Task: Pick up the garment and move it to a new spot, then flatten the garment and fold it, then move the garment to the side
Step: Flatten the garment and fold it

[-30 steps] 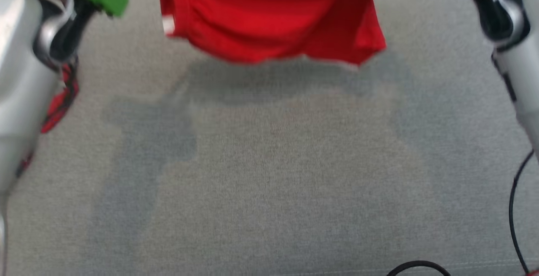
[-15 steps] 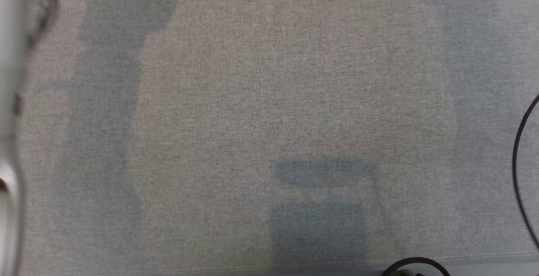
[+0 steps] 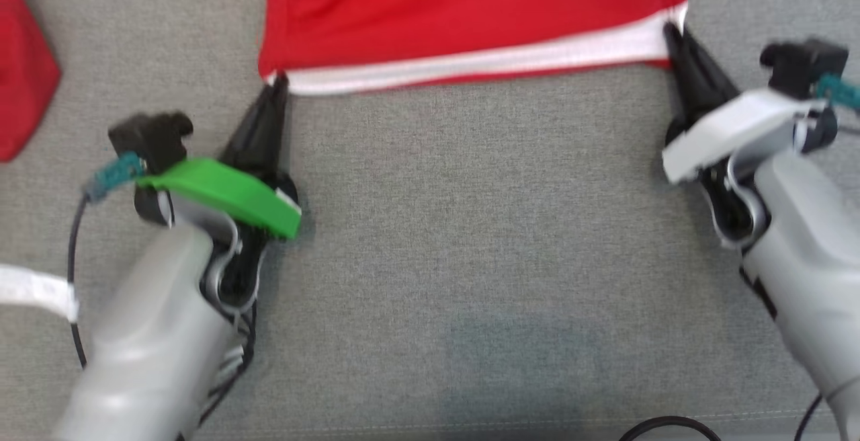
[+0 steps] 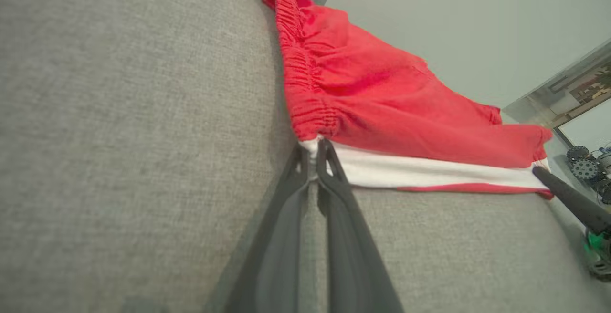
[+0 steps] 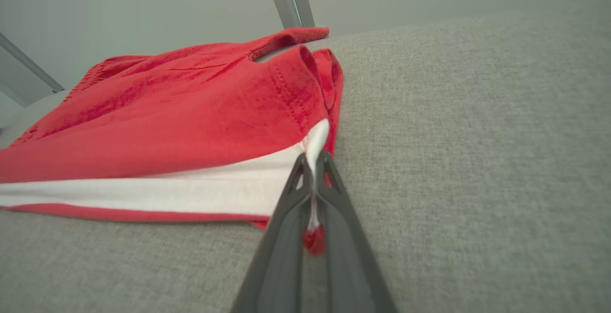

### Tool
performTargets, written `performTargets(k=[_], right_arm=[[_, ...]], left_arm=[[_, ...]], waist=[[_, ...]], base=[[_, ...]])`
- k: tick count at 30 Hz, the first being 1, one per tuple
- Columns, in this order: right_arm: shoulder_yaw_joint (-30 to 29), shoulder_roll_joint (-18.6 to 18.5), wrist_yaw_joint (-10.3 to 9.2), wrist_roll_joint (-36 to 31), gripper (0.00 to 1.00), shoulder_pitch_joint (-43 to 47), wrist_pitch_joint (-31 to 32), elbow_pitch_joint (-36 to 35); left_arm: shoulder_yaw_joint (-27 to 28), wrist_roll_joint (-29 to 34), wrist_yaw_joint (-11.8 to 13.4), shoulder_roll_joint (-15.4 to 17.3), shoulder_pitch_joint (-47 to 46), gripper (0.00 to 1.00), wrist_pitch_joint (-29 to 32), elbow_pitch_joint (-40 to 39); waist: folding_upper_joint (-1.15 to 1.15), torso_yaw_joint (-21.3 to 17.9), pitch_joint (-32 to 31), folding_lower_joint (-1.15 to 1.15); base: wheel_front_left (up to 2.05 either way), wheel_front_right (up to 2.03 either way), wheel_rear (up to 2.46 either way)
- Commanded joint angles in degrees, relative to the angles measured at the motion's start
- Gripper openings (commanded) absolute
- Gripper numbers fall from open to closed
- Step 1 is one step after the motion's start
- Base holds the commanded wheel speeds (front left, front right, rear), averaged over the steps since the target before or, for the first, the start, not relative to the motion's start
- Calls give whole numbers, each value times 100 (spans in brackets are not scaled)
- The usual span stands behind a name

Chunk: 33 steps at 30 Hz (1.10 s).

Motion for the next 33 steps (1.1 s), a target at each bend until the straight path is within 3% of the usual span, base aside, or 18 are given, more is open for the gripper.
performTargets(k=[1,19,27,33], right_arm=[[-7,-62,-12,138,0,366,-21,-60],[-242,123,-12,179,0,3474,-19,-654],[-163,-98,-12,376,0,4447,-20,-1137],[-400,-315,-12,588,0,4293,-20,-1794]], left_arm=[[42,-156,-9,-44,533,0,16,60],[118,-255,2,-239,3198,0,8,-162],[245,-28,2,-268,3981,0,7,-451],[505,115,3,-166,3821,0,6,-1096]], waist=[[-1,7,-485,0],[-1,-104,-2863,0],[-1,-91,-3152,0],[-1,34,-2936,0]], base=[[0,0,0],[0,0,0],[0,0,0],[0,0,0]])
